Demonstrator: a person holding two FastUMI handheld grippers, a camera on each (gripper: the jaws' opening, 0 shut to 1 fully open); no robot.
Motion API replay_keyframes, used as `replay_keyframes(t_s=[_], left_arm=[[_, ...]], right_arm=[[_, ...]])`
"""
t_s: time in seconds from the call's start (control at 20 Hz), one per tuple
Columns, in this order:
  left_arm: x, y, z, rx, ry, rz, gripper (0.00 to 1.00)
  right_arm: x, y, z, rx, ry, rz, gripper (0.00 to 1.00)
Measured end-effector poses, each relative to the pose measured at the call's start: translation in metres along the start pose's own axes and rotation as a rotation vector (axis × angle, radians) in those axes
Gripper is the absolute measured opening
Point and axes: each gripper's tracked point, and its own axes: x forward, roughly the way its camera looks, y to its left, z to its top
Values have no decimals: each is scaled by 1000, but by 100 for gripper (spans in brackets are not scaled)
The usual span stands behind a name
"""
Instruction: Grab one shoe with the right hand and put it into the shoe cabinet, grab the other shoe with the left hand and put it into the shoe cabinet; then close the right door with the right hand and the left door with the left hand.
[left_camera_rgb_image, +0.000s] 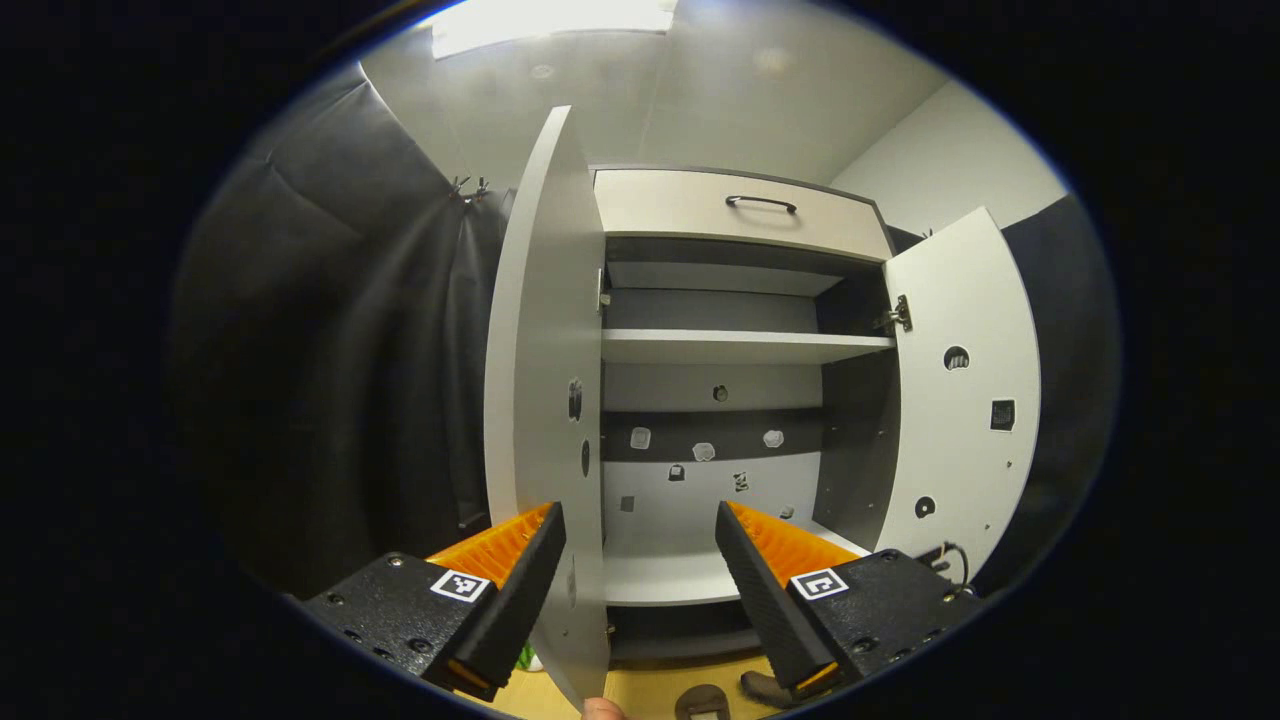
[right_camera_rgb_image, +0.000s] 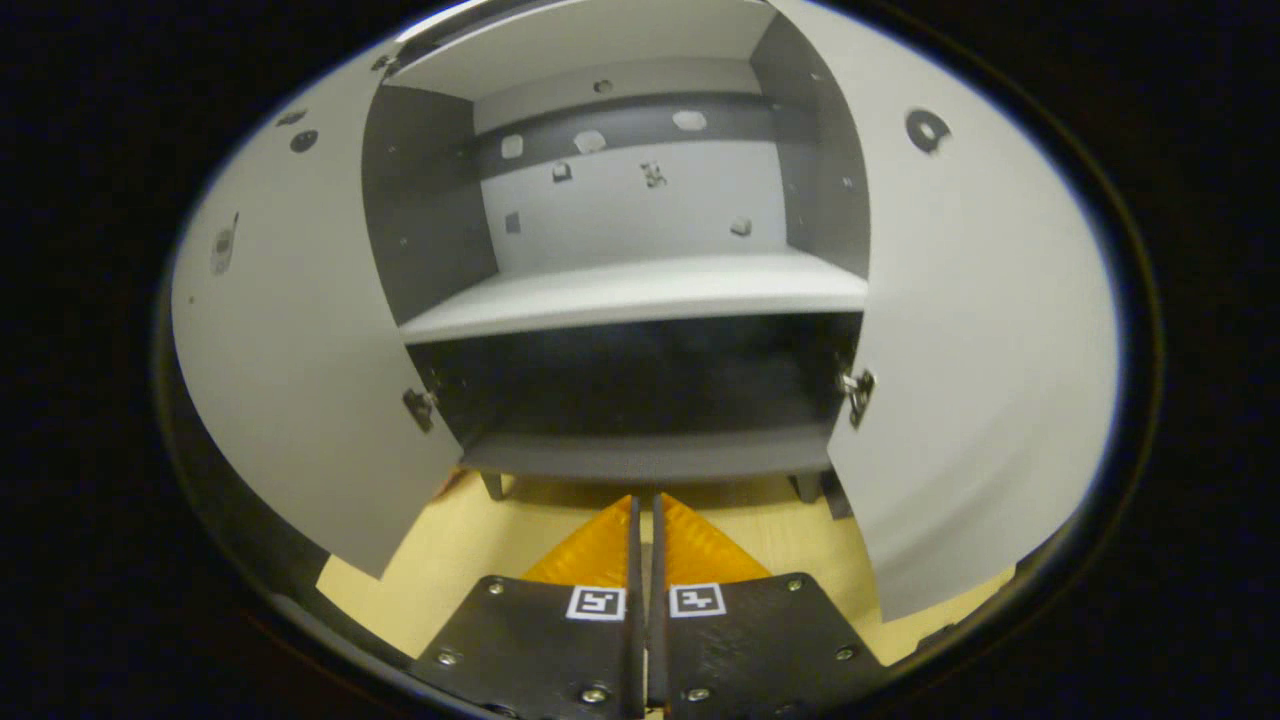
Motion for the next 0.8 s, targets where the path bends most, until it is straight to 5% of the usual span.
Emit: replay_keyframes(t_s=[0.25,0.45,0.55,0.6,0.65,0.7,0.8], left_arm=[[1,0,0,10,0,9,94],[1,0,0,21,2,12,93],[1,0,-1,27,3,15,94],[1,0,-1,29,4,18,94],[1,0,-1,30,4,20,93],[1,0,-1,32,4,21,93],[2,0,-2,36,5,23,94]], right_arm=[[3,-26,-85,78,138,-22,2],[14,-44,-116,55,198,-32,3],[20,-47,-122,77,230,-8,14],[23,-47,-126,79,246,6,40],[26,-48,-131,71,257,15,39],[30,-48,-137,57,275,26,60],[38,-43,-150,34,320,46,70]])
